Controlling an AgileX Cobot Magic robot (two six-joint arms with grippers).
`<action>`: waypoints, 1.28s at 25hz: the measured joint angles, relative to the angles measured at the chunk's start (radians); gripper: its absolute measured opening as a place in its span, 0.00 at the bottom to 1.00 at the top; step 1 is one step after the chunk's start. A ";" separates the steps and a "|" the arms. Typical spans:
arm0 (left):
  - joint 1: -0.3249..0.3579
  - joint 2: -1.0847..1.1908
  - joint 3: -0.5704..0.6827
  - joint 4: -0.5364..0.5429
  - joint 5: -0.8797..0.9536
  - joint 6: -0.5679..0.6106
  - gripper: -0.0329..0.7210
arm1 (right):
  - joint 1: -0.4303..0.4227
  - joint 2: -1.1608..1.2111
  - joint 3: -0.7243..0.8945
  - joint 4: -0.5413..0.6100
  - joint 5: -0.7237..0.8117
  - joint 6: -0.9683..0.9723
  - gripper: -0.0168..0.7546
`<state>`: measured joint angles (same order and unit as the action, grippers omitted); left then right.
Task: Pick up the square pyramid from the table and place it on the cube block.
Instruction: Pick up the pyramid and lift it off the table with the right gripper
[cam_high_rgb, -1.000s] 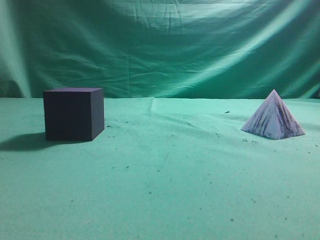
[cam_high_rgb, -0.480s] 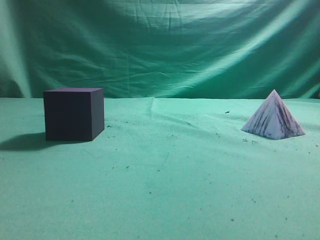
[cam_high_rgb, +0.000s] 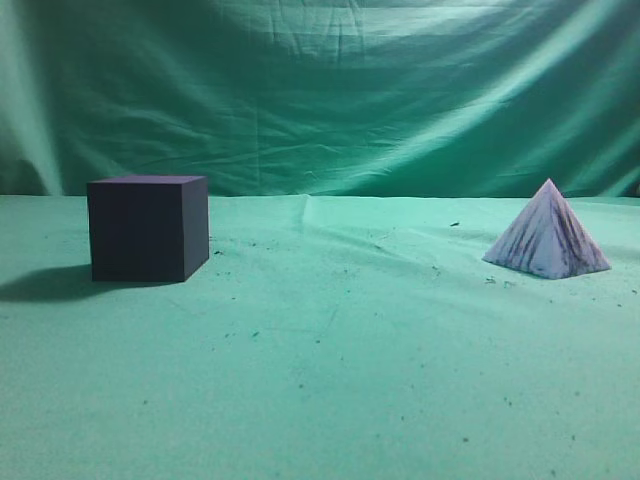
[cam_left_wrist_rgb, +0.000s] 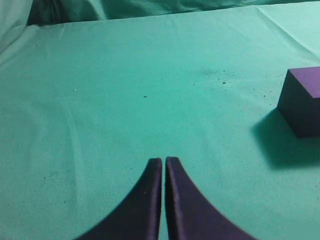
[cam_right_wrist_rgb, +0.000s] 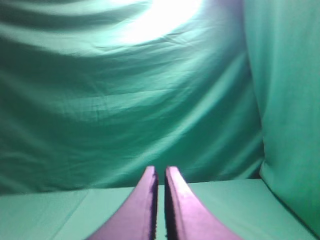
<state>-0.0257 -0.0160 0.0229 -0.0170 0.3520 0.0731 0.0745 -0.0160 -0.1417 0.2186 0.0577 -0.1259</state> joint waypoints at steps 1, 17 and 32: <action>0.000 0.000 0.000 0.000 0.000 0.000 0.04 | 0.000 0.015 -0.061 -0.025 0.090 -0.002 0.02; 0.000 0.000 0.000 0.000 0.000 0.000 0.04 | 0.098 0.774 -0.556 0.008 0.925 -0.253 0.02; 0.000 0.000 0.000 0.000 -0.002 0.000 0.04 | 0.336 1.365 -0.754 -0.115 0.626 -0.095 0.09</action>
<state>-0.0257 -0.0160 0.0229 -0.0170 0.3502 0.0731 0.4105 1.3489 -0.8959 0.1036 0.6839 -0.2207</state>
